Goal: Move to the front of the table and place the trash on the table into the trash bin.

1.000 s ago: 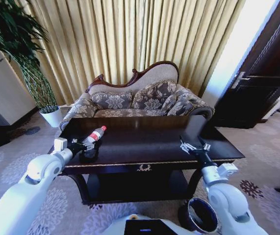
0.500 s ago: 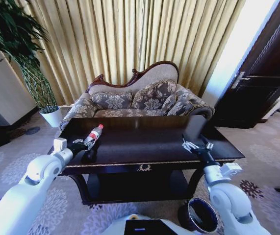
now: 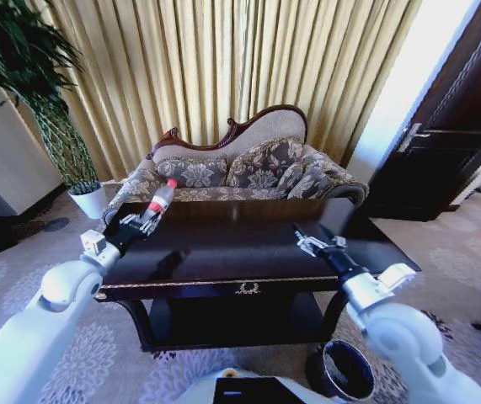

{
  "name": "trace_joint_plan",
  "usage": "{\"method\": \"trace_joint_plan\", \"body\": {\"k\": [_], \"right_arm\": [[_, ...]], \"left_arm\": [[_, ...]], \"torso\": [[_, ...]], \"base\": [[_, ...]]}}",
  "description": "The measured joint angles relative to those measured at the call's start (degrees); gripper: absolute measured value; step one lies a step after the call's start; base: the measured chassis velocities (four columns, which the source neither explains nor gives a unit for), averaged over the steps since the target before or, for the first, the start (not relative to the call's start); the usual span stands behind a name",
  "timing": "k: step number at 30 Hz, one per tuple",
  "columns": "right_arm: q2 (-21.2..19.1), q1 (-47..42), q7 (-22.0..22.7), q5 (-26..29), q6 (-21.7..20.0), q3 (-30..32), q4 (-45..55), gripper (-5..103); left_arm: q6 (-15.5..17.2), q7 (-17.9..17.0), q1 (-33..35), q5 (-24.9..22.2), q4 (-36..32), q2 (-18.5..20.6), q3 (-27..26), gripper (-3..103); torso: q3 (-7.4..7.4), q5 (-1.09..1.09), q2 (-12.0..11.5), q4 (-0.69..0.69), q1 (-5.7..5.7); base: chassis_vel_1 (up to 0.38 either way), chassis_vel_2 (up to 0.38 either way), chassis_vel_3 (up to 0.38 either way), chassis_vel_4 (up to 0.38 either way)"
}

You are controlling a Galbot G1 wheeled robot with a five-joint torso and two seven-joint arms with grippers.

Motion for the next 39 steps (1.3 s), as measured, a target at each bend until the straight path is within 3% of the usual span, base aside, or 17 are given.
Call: {"method": "trace_joint_plan", "body": {"k": [1, 4, 5, 9, 10, 12, 13, 15, 16, 19, 24, 28, 39], "right_arm": [[-3.1, 2.9, 0.0, 4.8, 0.0, -0.3, -0.6, 100], [-5.5, 5.2, 0.0, 7.3, 0.0, -0.8, -1.2, 100], [-9.3, 8.8, 0.0, 10.3, -0.1, -1.9, -2.5, 100], [-17.3, 18.7, -0.9, 16.7, -0.1, -6.7, -7.5, 100], [-17.3, 18.7, -0.9, 16.7, -0.1, -6.7, -7.5, 100], [-20.8, 27.1, -2.2, 19.9, -0.1, -12.1, -11.6, 100], [-20.8, 27.1, -2.2, 19.9, -0.1, -12.1, -11.6, 100], [-22.2, 36.1, -2.4, 22.4, -0.1, -19.6, -15.1, 100], [-22.2, 36.1, -2.4, 22.4, -0.1, -19.6, -15.1, 100], [-20.8, 44.2, -2.4, 22.7, -0.2, -27.8, -18.3, 100], [-18.3, 49.1, -2.3, 22.6, -0.4, -33.2, -20.3, 100], [-12.8, 55.4, -2.3, 22.8, -0.7, -39.0, -24.0, 100], [-3.2, 57.3, -2.2, 22.8, -1.3, -40.9, -26.0, 100]], "left_arm": [[-2.1, -0.4, -2.3, 1.0, 0.7, 0.1, 1.7, 30], [-3.2, -1.0, -4.2, 1.2, 1.3, 0.2, 3.1, 30], [-4.1, -1.6, -6.6, 0.8, 1.8, 0.4, 4.8, 30], [-3.7, -2.8, -10.4, -1.8, 1.6, 1.9, 8.1, 30], [-3.7, -2.8, -10.4, -1.8, 1.6, 1.9, 8.1, 30], [-3.0, -3.0, -12.5, -4.3, 1.6, 3.4, 10.8, 30], [-3.0, -3.0, -12.5, -4.3, 1.6, 3.4, 10.8, 30], [-2.2, -3.7, -16.3, -6.8, 2.6, 4.9, 16.0, 30], [-2.2, -3.7, -16.3, -6.8, 2.6, 4.9, 16.0, 30], [-0.7, -5.6, -22.5, -9.3, 3.1, 5.5, 22.2, 30], [1.3, -7.0, -28.0, -12.3, 1.9, 6.5, 26.7, 30], [2.8, -8.1, -32.2, -14.1, -0.9, 9.0, 29.6, 30], [3.0, -8.3, -32.8, -16.8, -5.6, 15.8, 30.9, 30]], "torso": [[0.00, -0.01, 0.0, 0.00, 0.00], [0.00, 0.00, 0.0, -0.01, 0.00], [0.00, -0.01, 0.0, -0.01, 0.00], [0.01, -0.01, 0.0, 0.00, 0.01], [0.01, -0.01, 0.0, 0.00, 0.01], [0.00, -0.02, 0.0, 0.01, 0.01], [0.00, -0.02, 0.0, 0.01, 0.01], [0.00, -0.03, 0.0, 0.02, 0.01], [0.00, -0.03, 0.0, 0.02, 0.01], [0.01, -0.02, 0.0, -0.02, 0.01], [0.01, 0.00, 0.0, -0.01, 0.01], [0.00, -0.01, 0.0, 0.00, 0.00], [0.00, -0.03, 0.0, 0.00, 0.00]], "base": [[0.000, 0.000, 0.000, 0.000], [0.000, 0.000, 0.000, 0.000], [0.000, 0.000, 0.000, 0.000], [0.000, 0.000, 0.000, 0.000], [0.000, 0.000, 0.000, 0.000], [0.000, 0.000, 0.000, 0.000], [0.000, 0.000, 0.000, 0.000], [0.000, 0.000, 0.000, 0.000], [0.000, 0.000, 0.000, 0.000], [0.000, 0.000, 0.000, 0.000], [0.000, 0.000, 0.000, 0.000], [0.000, 0.000, 0.000, 0.000], [0.000, 0.000, 0.000, 0.000]]}}
